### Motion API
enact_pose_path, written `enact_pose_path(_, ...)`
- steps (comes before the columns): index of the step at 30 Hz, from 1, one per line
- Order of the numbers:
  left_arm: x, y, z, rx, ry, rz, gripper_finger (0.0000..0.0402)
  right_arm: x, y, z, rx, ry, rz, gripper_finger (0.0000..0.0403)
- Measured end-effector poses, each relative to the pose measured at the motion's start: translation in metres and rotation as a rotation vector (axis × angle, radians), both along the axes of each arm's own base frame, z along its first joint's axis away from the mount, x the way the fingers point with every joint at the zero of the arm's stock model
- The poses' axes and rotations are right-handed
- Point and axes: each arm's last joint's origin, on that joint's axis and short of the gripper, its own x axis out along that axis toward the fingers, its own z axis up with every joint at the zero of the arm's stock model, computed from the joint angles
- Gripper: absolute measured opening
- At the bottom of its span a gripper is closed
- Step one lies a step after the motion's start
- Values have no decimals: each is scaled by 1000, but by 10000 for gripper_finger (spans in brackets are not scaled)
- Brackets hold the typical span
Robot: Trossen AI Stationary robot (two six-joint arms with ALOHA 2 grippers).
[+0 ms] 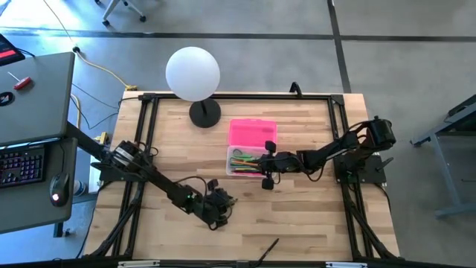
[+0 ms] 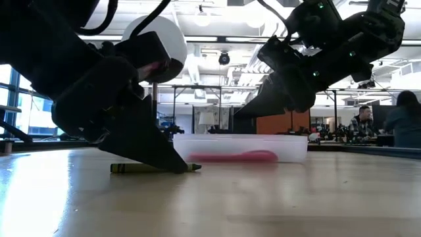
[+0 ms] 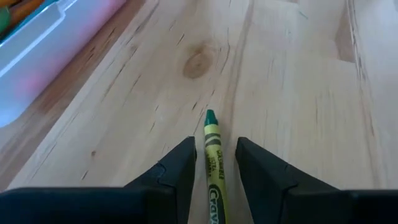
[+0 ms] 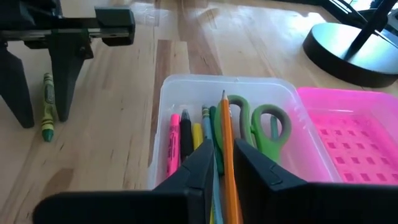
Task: Pick & place school supplies into a supply box
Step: Put the light green crayon into the pink supply box
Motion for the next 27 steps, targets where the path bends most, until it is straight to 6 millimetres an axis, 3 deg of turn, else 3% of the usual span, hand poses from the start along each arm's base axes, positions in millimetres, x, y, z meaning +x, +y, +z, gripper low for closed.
enact_pose_path(7,-5,3,-5,-1,-18,13,156,0,0,0,37,-6,-17,43)
enact_pose_path(16,-15,10,-26,-44,-130,67,152,0,0,0,37,-8,-17,40)
enact_pose_path(22,-14,11,-28,-28,-137,68,107,1,2,2,60,-27,29,40)
enact_pose_path(27,-15,12,-28,-36,-147,72,55,4,20,14,131,-147,278,42)
